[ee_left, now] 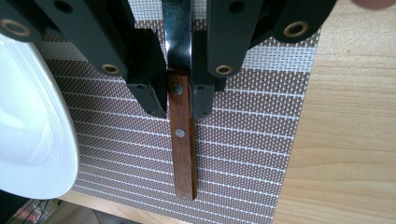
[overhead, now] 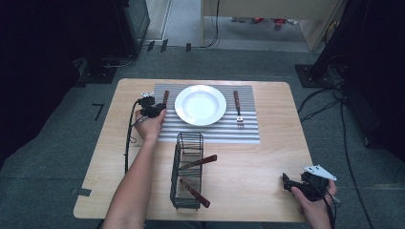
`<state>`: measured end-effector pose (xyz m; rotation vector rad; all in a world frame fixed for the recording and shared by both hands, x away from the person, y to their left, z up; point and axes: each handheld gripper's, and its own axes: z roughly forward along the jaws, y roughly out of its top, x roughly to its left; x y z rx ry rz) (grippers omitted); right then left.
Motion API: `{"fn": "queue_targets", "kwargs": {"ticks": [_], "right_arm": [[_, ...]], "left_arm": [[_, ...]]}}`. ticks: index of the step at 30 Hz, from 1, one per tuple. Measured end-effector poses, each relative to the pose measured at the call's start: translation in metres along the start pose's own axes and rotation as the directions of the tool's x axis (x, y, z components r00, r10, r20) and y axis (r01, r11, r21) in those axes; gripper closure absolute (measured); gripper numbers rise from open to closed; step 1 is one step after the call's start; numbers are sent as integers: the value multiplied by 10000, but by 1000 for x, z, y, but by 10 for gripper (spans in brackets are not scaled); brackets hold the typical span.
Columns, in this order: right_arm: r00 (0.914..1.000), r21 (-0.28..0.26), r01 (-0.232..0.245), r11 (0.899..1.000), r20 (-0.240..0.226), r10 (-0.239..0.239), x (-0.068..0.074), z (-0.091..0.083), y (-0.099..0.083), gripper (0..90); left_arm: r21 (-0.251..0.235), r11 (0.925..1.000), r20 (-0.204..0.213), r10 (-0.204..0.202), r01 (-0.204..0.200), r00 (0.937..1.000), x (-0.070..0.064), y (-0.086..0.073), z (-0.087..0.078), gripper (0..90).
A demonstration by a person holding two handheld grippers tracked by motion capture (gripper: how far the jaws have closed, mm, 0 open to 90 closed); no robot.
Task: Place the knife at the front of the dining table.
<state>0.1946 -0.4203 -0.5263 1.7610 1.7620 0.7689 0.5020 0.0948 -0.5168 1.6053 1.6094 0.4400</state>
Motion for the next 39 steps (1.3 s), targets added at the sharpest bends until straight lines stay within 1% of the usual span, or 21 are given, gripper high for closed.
{"fn": "queue_targets", "kwargs": {"ticks": [6, 12, 17, 19, 20, 21, 22, 24, 26, 27, 28, 29, 30, 31, 32, 33, 34, 35, 36, 37, 39], "right_arm": [[10000, -5, 9, 10000, 1, -9, 0, 0, 0, 22], [10000, -6, 12, 10000, 1, -12, 0, 0, 0, 22], [10000, -7, 8, 10000, 1, -8, 0, 0, 0, 22], [10000, -2, 4, 10000, -1, -4, 0, 0, 0, 22], [10000, -6, 10, 10000, 1, -10, 0, 0, 0, 22], [10000, -1, 2, 10000, -2, -2, 0, 0, 0, 22], [10000, -7, 11, 10000, 0, -11, 0, 0, 0, 22], [10000, -6, 9, 10000, 0, -9, 0, 0, 0, 22], [10000, -7, 13, 10000, 2, -13, 0, 0, 0, 22], [10000, -7, 12, 10000, 2, -12, 0, 0, 0, 22], [10000, -7, 12, 10000, 2, -12, 0, 0, 0, 22], [10000, -5, 10, 10000, 2, -10, 0, 0, 0, 22], [10000, -4, 7, 10000, 2, -7, 0, 0, 0, 22], [10000, -4, 7, 10000, 2, -7, 0, 0, 0, 22], [10000, -6, 11, 10000, 3, -11, 0, 0, 0, 22], [10000, -5, 11, 10000, 2, -11, 0, 0, 0, 22], [10000, -5, 11, 10000, 2, -11, 0, 0, 0, 22], [10000, -4, 11, 10000, 1, -11, 0, 0, 0, 22], [10000, -6, 13, 10000, 2, -13, 0, 0, 0, 22], [10000, -6, 11, 10000, 1, -11, 0, 0, 0, 22], [10000, -6, 11, 10000, 1, -11, 0, 0, 0, 22]], "left_arm": [[24, 9996, -63, -287, 287, 9996, -1, 1, 0, 776], [111, 9996, 2, -274, 274, 9996, 0, 2, 0, 768], [169, 9992, 75, -351, 349, 9994, -1, 3, -1, 704], [41, 9995, 150, -316, 315, 9994, -2, 4, -4, 630], [-40, 9999, 139, -147, 147, 9998, -3, 5, -6, 539], [-123, 9999, 147, 9, -7, 9999, -4, 6, -8, 539], [-192, 9998, 248, 54, -50, 9997, -5, 7, -11, 489], [-497, 9985, 343, 248, -231, 9991, -7, 7, -20, 493], [-799, 9966, 543, 238, -194, 9982, -8, 9, -33, 462], [-850, 9963, 655, 201, -144, 9977, -8, 10, -38, 377], [-883, 9961, 769, 144, -76, 9969, -8, 10, -42, 377], [-848, 9964, 856, 151, -79, 9962, -8, 11, -47, 330], [-811, 9967, 949, 139, -61, 9954, -8, 11, -51, 222], [-766, 9970, 1019, 148, -69, 9947, -9, 11, -55, 222], [-719, 9974, 1126, 166, -85, 9935, -8, 11, -59, 186], [-776, 9970, 1364, 167, -62, 9905, -7, 11, -66, 165], [-776, 9970, 1364, 167, -62, 9905, -7, 11, -66, 140], [-805, 9967, 1404, 177, -64, 9899, -6, 10, -72, 140], [-891, 9960, 1497, 102, 32, 9887, -5, 10, -76, 104], [-926, 9957, 1535, 151, -8, 9880, -4, 9, -80, 104], [-1082, 9939, 1368, 363, -215, 9899, -4, 6, -90, 93]]}}
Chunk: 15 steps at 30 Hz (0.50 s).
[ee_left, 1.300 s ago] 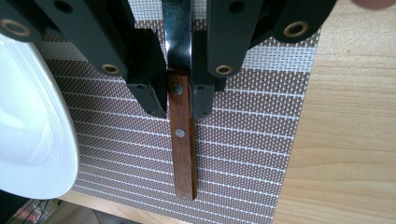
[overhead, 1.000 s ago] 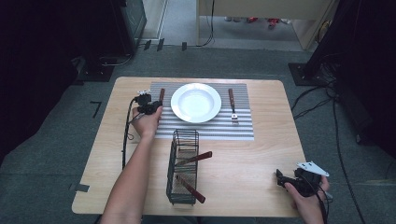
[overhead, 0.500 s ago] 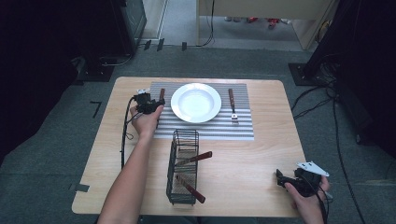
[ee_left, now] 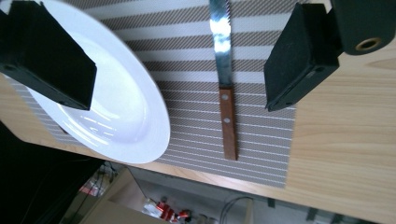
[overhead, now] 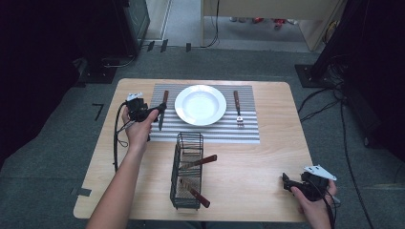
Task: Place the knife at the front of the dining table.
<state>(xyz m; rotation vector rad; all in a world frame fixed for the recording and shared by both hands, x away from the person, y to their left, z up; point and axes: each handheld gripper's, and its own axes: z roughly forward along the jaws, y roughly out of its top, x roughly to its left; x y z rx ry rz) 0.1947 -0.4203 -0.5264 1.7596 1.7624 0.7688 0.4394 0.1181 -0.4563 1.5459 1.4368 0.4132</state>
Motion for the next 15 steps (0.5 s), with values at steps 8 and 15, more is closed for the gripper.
{"fn": "queue_targets", "kwargs": {"ticks": [8, 15], "right_arm": [[10000, 2, 3, 10000, 1, -3, 0, 0, 0, 22], [10000, 1, 0, 10000, 1, 0, 0, 0, 0, 22]], "left_arm": [[14, 10000, 498, 5, -6, 9988, 2, -15, -33, 67], [140, 9989, 250, 438, -442, 9987, 9, -30, -65, 17]]}}
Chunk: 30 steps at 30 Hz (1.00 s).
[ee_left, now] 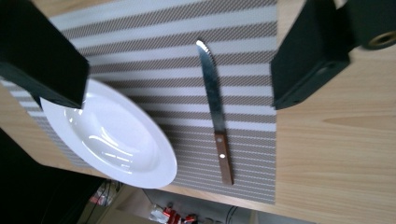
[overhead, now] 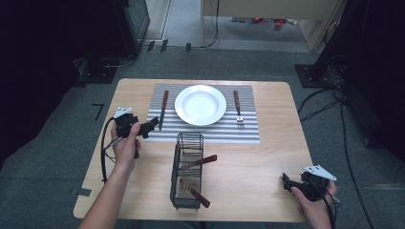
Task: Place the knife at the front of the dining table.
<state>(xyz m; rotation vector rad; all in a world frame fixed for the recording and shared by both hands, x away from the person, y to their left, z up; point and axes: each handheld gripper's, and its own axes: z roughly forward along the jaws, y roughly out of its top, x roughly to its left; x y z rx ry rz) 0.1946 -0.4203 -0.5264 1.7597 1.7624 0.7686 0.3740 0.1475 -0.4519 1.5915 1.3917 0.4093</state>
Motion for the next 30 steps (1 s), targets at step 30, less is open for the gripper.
{"fn": "queue_targets", "kwargs": {"ticks": [30], "right_arm": [[10000, 11, -17, 10000, 9, 17, 0, 0, 0, 22]], "left_arm": [[243, 9961, -2237, 883, -850, 9707, 60, -93, -101, 16]]}}
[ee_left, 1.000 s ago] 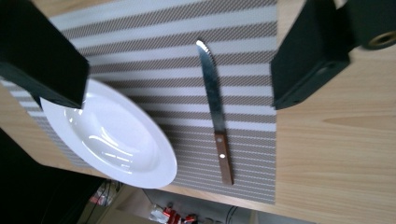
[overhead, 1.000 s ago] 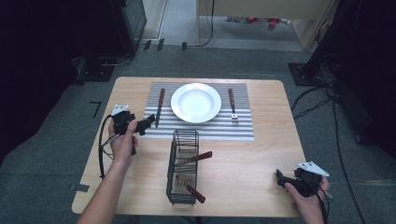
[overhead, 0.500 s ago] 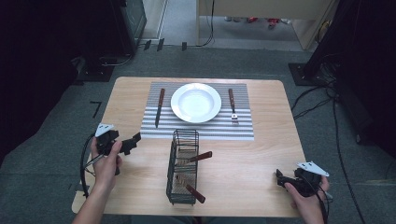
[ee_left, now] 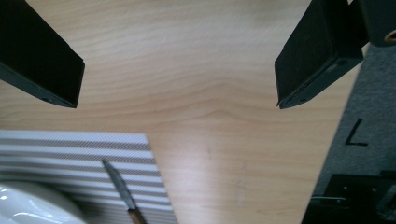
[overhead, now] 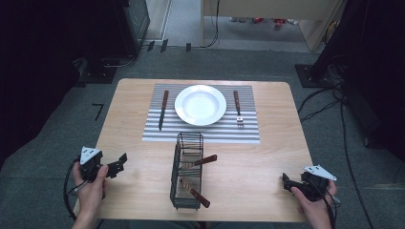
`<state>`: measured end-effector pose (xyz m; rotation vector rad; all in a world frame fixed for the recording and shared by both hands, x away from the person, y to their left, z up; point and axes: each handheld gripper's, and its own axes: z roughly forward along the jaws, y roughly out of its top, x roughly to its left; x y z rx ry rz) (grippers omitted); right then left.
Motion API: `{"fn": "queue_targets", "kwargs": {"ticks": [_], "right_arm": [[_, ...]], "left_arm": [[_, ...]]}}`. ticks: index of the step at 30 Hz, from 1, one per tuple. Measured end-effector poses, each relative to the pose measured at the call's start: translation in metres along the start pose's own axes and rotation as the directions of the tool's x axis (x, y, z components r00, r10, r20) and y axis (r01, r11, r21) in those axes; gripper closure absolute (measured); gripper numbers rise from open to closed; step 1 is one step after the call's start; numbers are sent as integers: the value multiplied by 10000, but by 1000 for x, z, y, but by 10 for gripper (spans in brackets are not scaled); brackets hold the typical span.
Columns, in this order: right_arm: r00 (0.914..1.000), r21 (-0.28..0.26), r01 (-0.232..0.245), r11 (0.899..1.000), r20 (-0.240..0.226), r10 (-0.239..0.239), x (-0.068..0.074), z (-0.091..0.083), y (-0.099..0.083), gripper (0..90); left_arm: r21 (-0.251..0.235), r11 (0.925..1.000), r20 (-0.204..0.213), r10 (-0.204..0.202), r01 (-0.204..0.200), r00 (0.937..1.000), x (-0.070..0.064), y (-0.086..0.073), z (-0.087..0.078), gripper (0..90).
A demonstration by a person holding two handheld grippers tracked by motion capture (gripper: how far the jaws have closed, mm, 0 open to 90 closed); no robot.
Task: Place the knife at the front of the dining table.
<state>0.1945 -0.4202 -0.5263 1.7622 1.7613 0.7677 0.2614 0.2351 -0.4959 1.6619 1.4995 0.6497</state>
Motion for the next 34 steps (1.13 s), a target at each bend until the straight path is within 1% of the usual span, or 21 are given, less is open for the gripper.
{"fn": "queue_targets", "kwargs": {"ticks": [1, 3, 5, 6, 7, 8, 9, 10, 11, 12, 13, 14, 15, 16, 18, 20, 21, 25, 34], "right_arm": [[10000, 0, 2, 10000, -5, -2, 0, 0, 0, 22], [10000, 19, -17, 10000, -8, 17, 0, 0, 0, 22], [10000, 17, -17, 10000, -10, 17, 0, 0, 0, 22], [10000, 17, -17, 10000, -10, 17, 0, 0, 0, 22], [10000, 17, -11, 10000, -12, 11, 0, 0, 0, 22], [10000, 17, -11, 10000, -12, 11, 0, 0, 0, 22], [10000, 17, -16, 10000, -13, 16, 0, 0, 0, 22], [10000, 17, -16, 10000, -13, 16, 0, 0, 0, 22], [10000, 17, -11, 10000, -17, 11, 0, 0, 0, 22], [10000, 20, -10, 10000, -18, 10, 0, 0, 0, 22], [10000, 17, 5, 10000, -36, -5, 0, 0, 0, 21], [10000, 17, 5, 10000, -36, -5, 0, 0, 0, 21], [10000, 16, 17, 10000, -40, -16, 0, 0, 1, 22], [10000, 16, 17, 10000, -40, -16, 0, 0, 1, 22], [10000, 16, 16, 10000, -42, -16, 0, 0, 1, 22], [10000, 18, 20, 10000, -40, -20, 0, 0, 1, 22], [10000, 14, 20, 10000, -40, -20, 0, 0, 1, 22], [10000, 14, 19, 10000, -40, -19, 0, 0, 1, 22], [10000, 16, 18, 10000, -39, -18, 0, 0, 1, 22]], "left_arm": [[82, 10000, -160, 47, -45, 9999, 1, -4, 1, 16], [292, 9995, -235, 109, -102, 9997, 3, -9, 4, 16], [318, 9994, -284, 141, -132, 9995, 3, -10, 5, 16], [398, 9989, -330, 251, -238, 9991, 2, -11, 7, 16], [592, 9970, -433, 526, -500, 9977, 0, -13, 10, 16], [592, 9970, -433, 526, -500, 9977, 0, -13, 10, 16], [717, 9954, -448, 676, -643, 9967, -2, -15, 13, 16], [837, 9940, -463, 745, -704, 9961, -3, -15, 13, 16], [760, 9937, -582, 873, -828, 9945, -6, -15, 14, 17], [852, 9921, -658, 974, -917, 9931, -7, -16, 14, 17], [1054, 9887, -754, 1149, -1067, 9905, -10, -15, 16, 17], [1054, 9887, -754, 1149, -1067, 9905, -10, -15, 16, 17], [1334, 9836, -850, 1331, -1211, 9874, -11, -15, 19, 17], [1334, 9836, -850, 1331, -1211, 9874, -11, -15, 19, 17], [1730, 9764, -824, 1450, -1291, 9860, -12, -14, 22, 17], [1783, 9778, -691, 1243, -1103, 9898, -11, -14, 23, 15], [1844, 9770, -572, 1195, -1071, 9912, -10, -14, 23, 14], [1850, 9753, -419, 1305, -1206, 9906, -9, -13, 24, 14], [1853, 9756, -463, 1281, -1175, 9907, -9, -13, 24, 14]]}}
